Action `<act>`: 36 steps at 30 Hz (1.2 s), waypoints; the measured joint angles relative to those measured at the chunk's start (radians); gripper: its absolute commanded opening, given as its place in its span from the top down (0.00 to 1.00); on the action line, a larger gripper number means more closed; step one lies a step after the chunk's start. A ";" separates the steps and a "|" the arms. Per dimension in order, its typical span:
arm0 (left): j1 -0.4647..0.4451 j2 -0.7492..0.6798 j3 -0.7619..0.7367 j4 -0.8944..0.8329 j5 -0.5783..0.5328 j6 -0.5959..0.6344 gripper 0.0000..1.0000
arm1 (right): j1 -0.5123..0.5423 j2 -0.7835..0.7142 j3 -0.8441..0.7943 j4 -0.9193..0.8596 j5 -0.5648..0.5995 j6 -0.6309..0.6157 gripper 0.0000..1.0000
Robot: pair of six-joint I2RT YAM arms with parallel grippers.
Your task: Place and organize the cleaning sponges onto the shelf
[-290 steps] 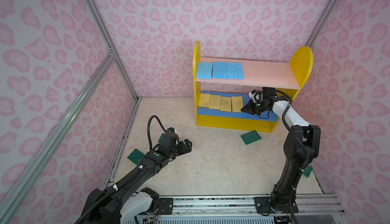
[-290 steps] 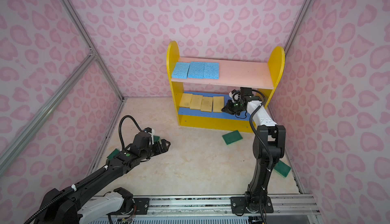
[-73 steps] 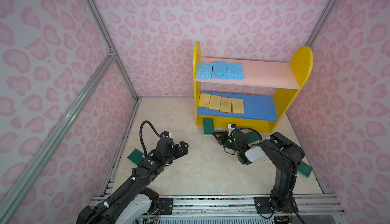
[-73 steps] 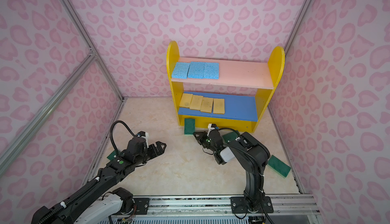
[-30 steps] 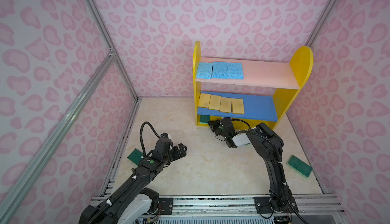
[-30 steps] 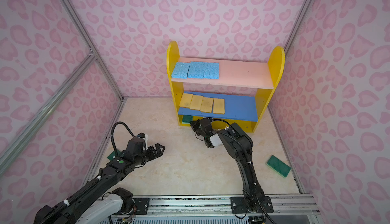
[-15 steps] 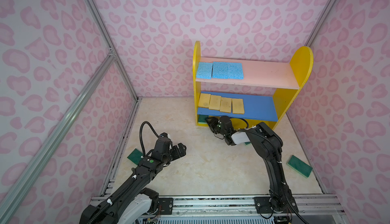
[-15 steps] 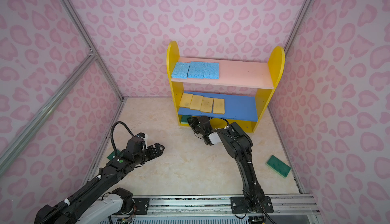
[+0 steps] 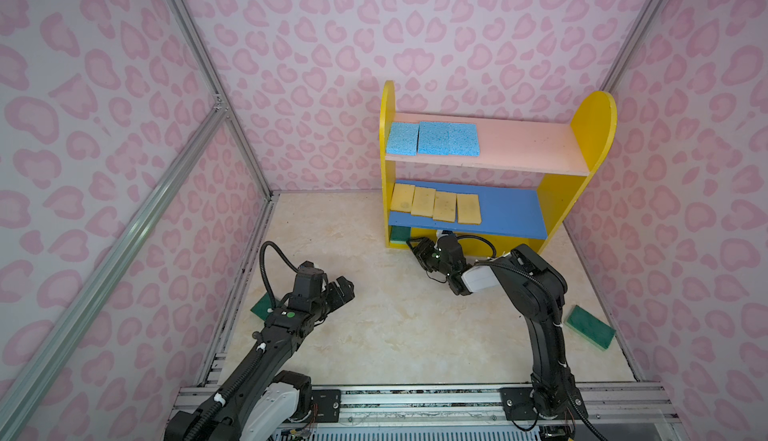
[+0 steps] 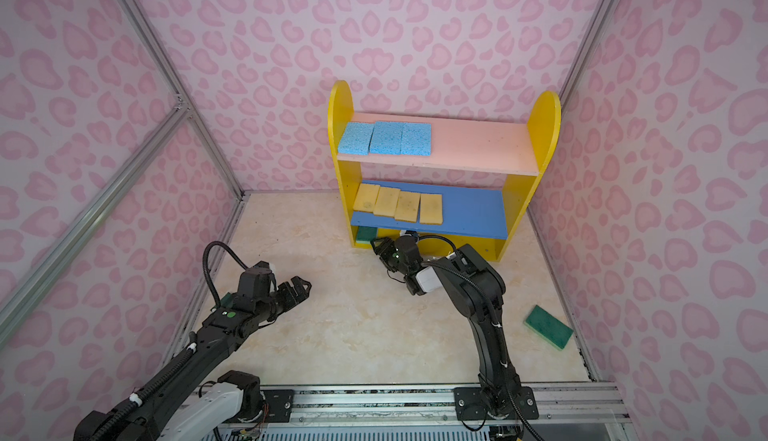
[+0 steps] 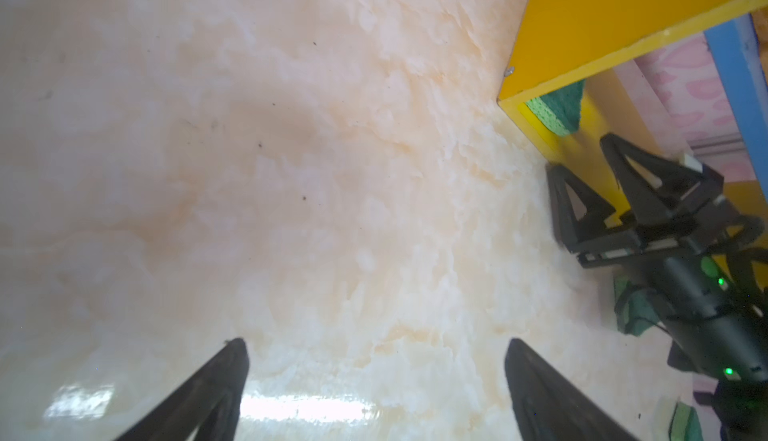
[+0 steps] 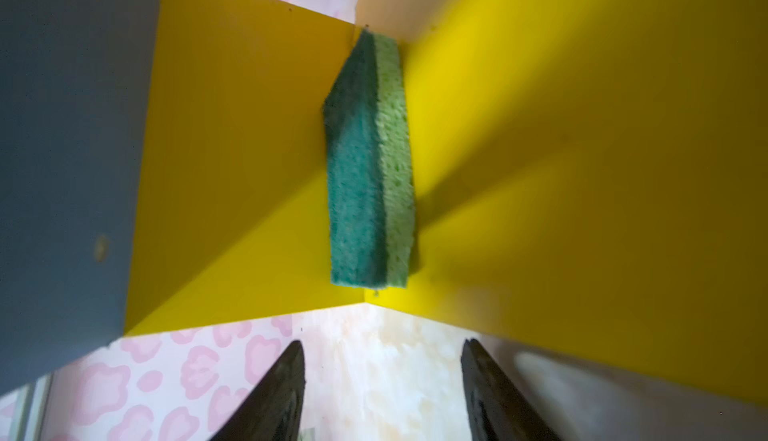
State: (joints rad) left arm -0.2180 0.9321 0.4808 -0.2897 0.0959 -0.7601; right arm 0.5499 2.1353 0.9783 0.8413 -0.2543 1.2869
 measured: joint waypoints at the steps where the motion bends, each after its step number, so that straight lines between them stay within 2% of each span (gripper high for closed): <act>1: 0.017 0.000 0.000 -0.009 -0.006 -0.005 0.03 | 0.000 -0.008 -0.018 0.003 0.000 -0.001 0.43; 5: 0.093 -0.008 0.000 -0.042 -0.030 -0.027 0.03 | 0.008 -0.053 -0.067 -0.002 0.005 -0.021 0.49; 9: 0.174 -0.019 0.023 -0.100 -0.068 -0.051 0.03 | 0.042 -0.095 -0.092 -0.015 -0.011 -0.047 0.46; 15: 0.282 0.001 0.138 -0.247 -0.203 -0.083 0.02 | 0.094 -0.163 -0.098 -0.087 -0.042 -0.116 0.42; 18: 0.372 0.020 0.161 -0.311 -0.236 -0.101 0.02 | 0.100 -0.189 -0.107 -0.103 -0.064 -0.142 0.41; 24: 0.565 0.100 0.151 -0.381 -0.227 -0.103 0.02 | 0.085 -0.246 -0.153 -0.137 -0.105 -0.172 0.42; 30: 0.610 0.211 0.151 -0.388 -0.219 -0.098 0.03 | 0.084 -0.321 -0.185 -0.164 -0.132 -0.203 0.42; 36: 0.618 0.249 0.151 -0.372 -0.220 -0.092 0.03 | 0.077 -0.357 -0.206 -0.184 -0.138 -0.209 0.43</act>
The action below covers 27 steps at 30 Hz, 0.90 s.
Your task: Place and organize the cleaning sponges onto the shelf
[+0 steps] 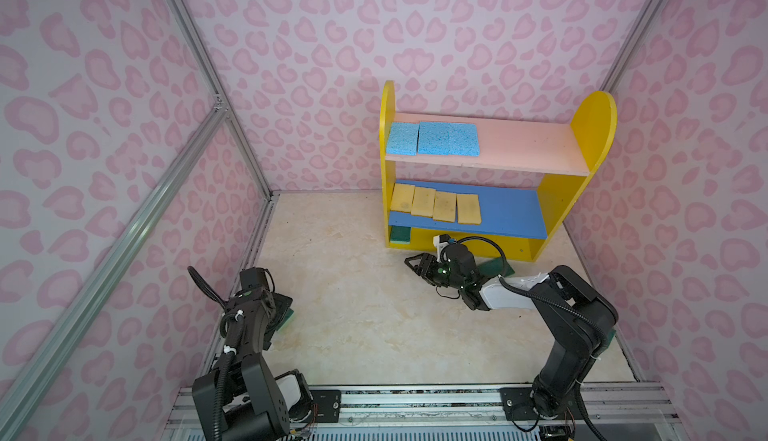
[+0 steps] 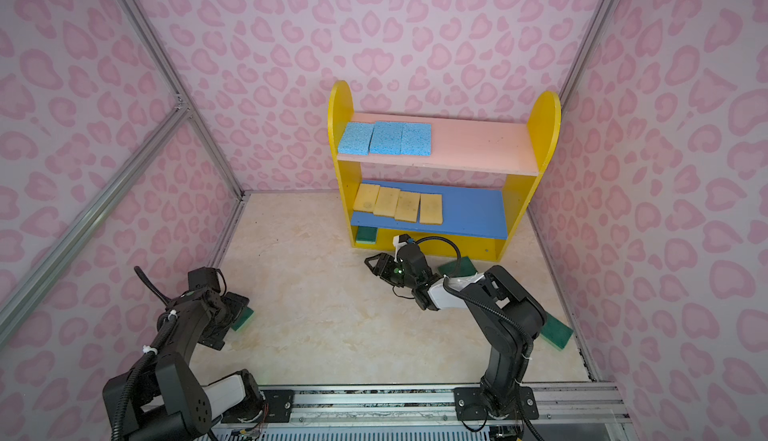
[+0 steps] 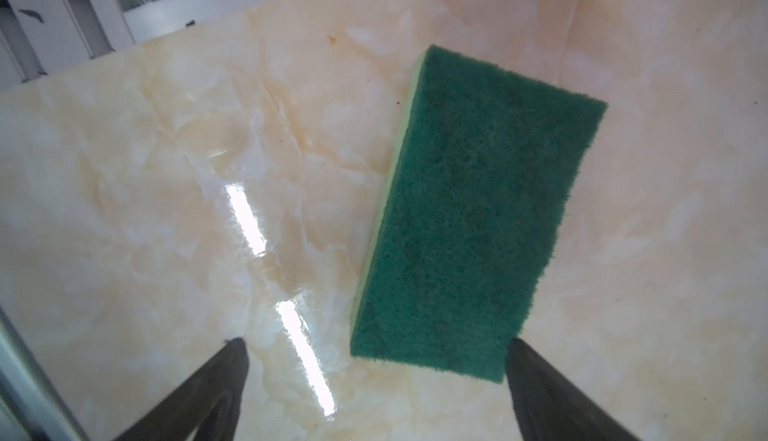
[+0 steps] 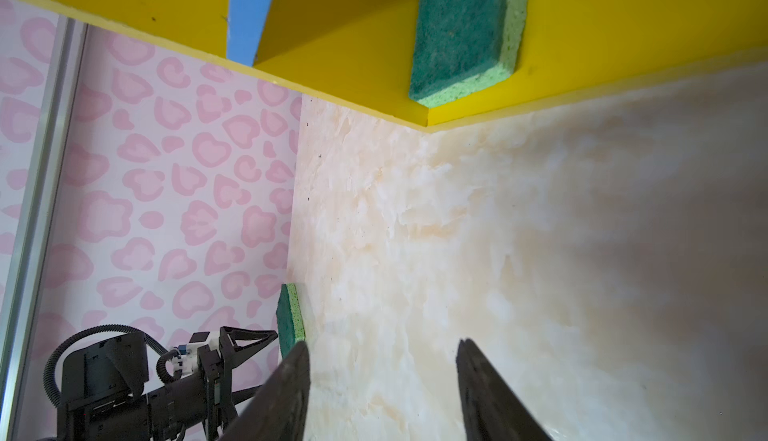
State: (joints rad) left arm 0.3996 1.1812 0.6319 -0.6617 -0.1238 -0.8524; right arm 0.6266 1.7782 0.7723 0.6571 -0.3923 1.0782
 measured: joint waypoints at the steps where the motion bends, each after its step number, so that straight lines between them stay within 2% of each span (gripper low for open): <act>1: 0.000 0.000 -0.001 0.006 0.000 0.000 0.03 | 0.000 -0.002 0.000 0.000 0.000 0.000 0.43; 12: 0.000 0.117 -0.010 0.082 0.016 -0.029 0.01 | 0.006 -0.040 0.000 -0.018 0.005 0.002 0.44; 16: 0.000 0.143 -0.008 0.101 0.026 -0.036 0.10 | 0.002 -0.067 -0.012 -0.042 0.008 -0.001 0.44; 23: -0.016 0.162 -0.011 0.147 0.041 -0.032 0.34 | -0.005 -0.109 -0.048 -0.058 0.023 -0.008 0.45; 26: -0.035 0.155 -0.015 0.166 0.040 -0.031 0.48 | -0.005 -0.125 -0.063 -0.061 0.026 -0.012 0.45; 27: -0.043 0.152 -0.018 0.167 0.039 -0.031 0.49 | -0.006 -0.131 -0.066 -0.064 0.026 -0.013 0.46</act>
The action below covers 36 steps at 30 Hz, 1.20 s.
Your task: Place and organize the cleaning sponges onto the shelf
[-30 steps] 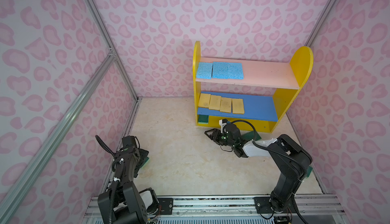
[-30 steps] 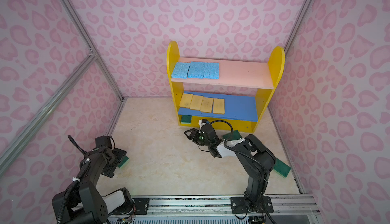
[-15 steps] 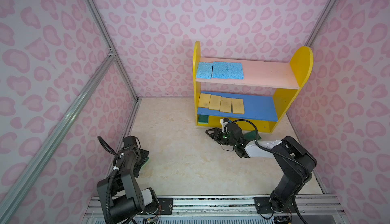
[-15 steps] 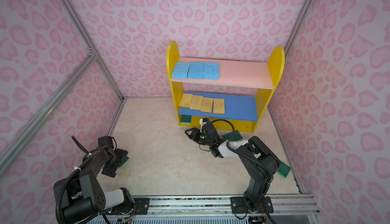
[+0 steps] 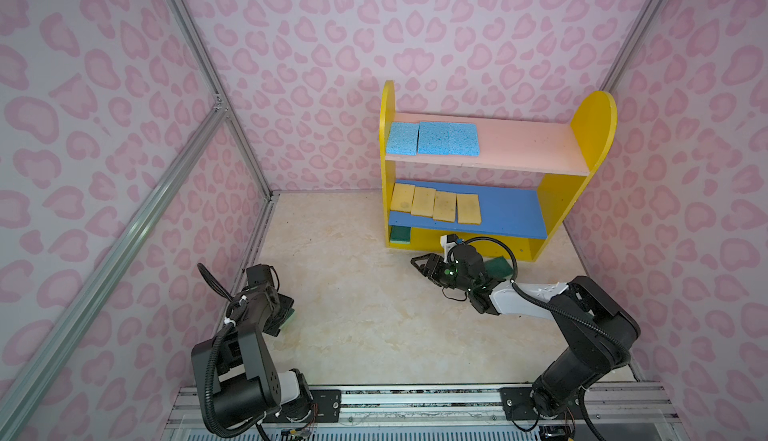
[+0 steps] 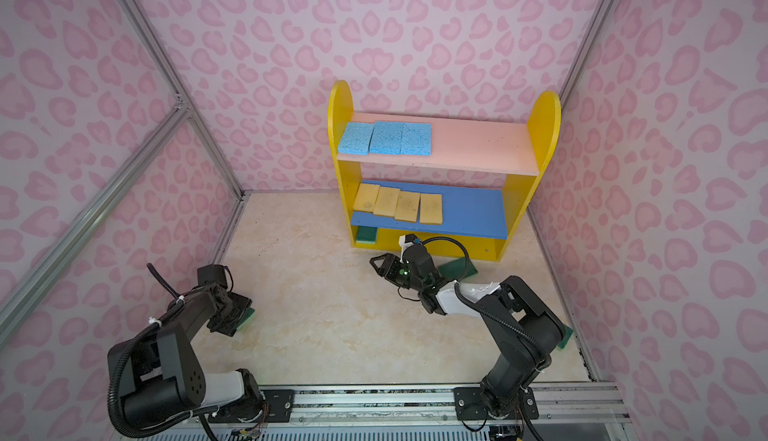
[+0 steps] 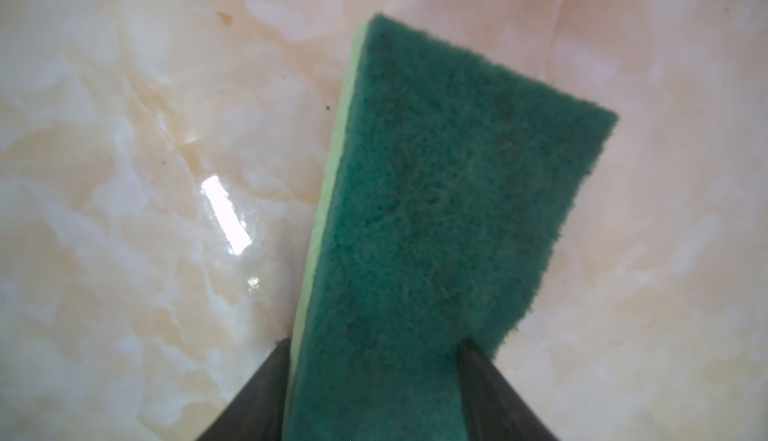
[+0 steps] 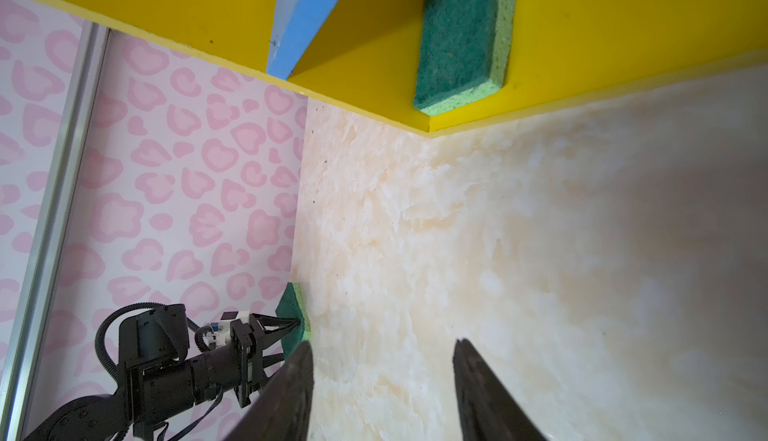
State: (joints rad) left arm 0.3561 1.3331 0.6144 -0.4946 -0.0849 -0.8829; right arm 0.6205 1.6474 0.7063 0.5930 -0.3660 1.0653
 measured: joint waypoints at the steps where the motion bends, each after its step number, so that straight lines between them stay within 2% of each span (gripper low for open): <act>1: -0.008 -0.006 -0.001 0.001 -0.003 0.008 0.51 | -0.001 -0.006 -0.005 0.000 0.000 -0.002 0.45; 9: -0.097 -0.073 -0.019 0.012 0.003 0.046 0.55 | -0.008 -0.058 -0.037 -0.021 0.026 -0.010 0.46; 15: -0.224 -0.147 -0.022 0.017 0.029 0.062 0.55 | -0.016 -0.092 -0.065 -0.024 0.033 -0.013 0.46; 24: -0.558 -0.199 -0.005 0.017 0.031 0.000 0.55 | -0.060 -0.173 -0.140 -0.050 0.047 -0.014 0.45; 26: -0.601 -0.182 0.018 0.023 0.022 -0.011 0.55 | -0.072 -0.201 -0.155 -0.063 0.049 -0.021 0.43; 28: -0.616 -0.171 0.027 0.024 0.011 -0.021 0.46 | -0.077 -0.229 -0.164 -0.077 0.052 -0.030 0.39; 30: -0.618 -0.166 0.031 0.008 -0.018 -0.032 0.21 | -0.079 -0.257 -0.170 -0.096 0.054 -0.042 0.35; 32: -0.610 -0.167 0.042 -0.013 -0.050 -0.039 0.04 | -0.080 -0.278 -0.175 -0.116 0.056 -0.055 0.31; 36: -0.515 -0.172 0.050 -0.043 -0.073 -0.054 0.02 | -0.086 -0.293 -0.186 -0.129 0.059 -0.068 0.27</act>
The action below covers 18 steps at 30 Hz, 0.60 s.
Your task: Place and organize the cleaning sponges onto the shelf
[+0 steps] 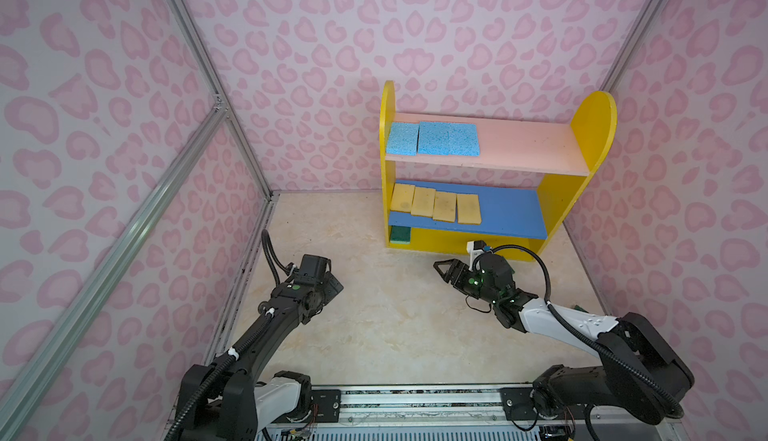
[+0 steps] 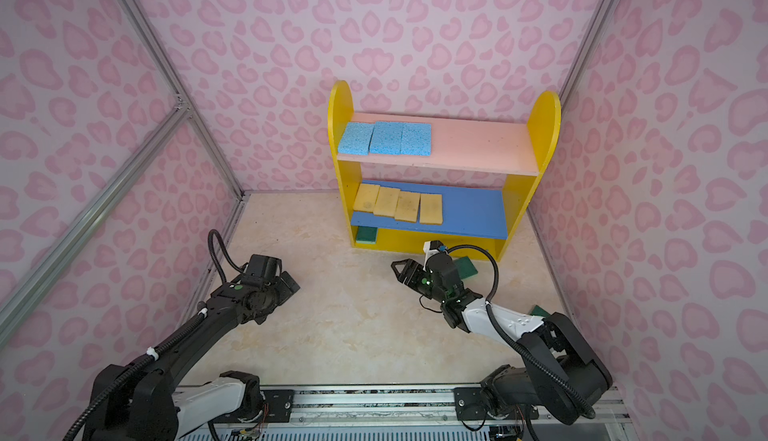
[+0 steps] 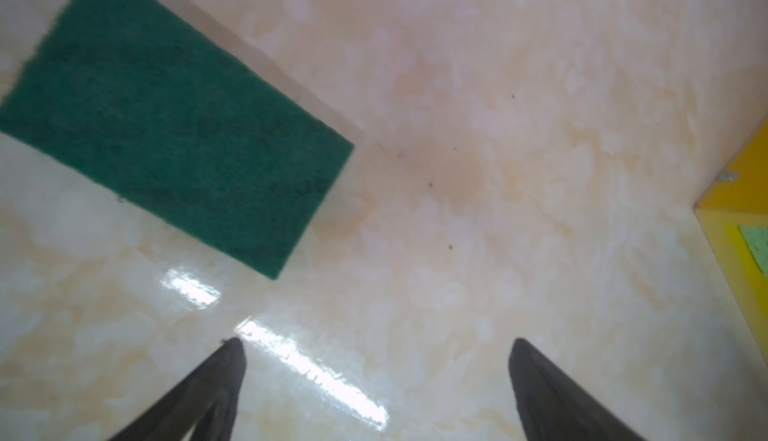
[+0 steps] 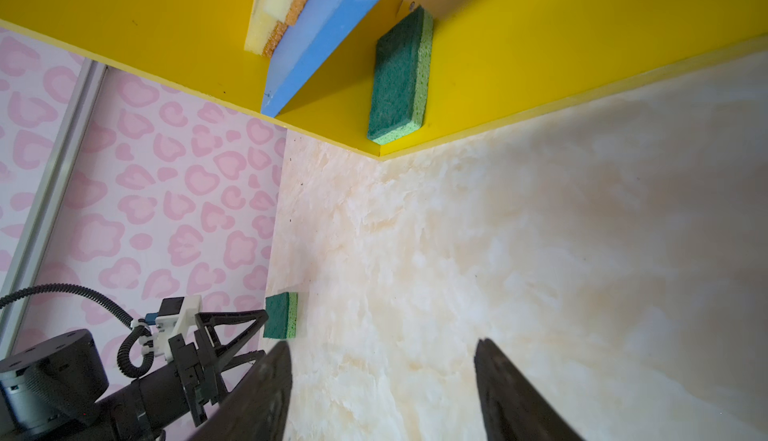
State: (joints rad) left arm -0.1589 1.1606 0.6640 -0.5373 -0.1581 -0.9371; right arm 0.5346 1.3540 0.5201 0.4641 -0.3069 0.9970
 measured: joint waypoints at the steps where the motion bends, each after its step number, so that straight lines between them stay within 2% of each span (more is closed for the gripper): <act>1: 0.031 0.000 0.006 -0.007 -0.002 0.000 0.02 | 0.000 0.000 -0.001 -0.006 0.000 -0.006 0.27; 8: 0.208 0.079 0.045 -0.015 0.006 0.000 0.02 | -0.005 0.042 -0.001 -0.006 -0.009 -0.013 0.26; 18: 0.321 0.307 0.111 -0.015 0.029 -0.050 0.02 | -0.016 0.079 -0.001 0.019 -0.056 -0.017 0.26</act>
State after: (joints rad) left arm 0.1619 1.4673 0.7750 -0.5522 -0.1295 -0.9874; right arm 0.5190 1.4330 0.5190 0.4831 -0.3630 0.9802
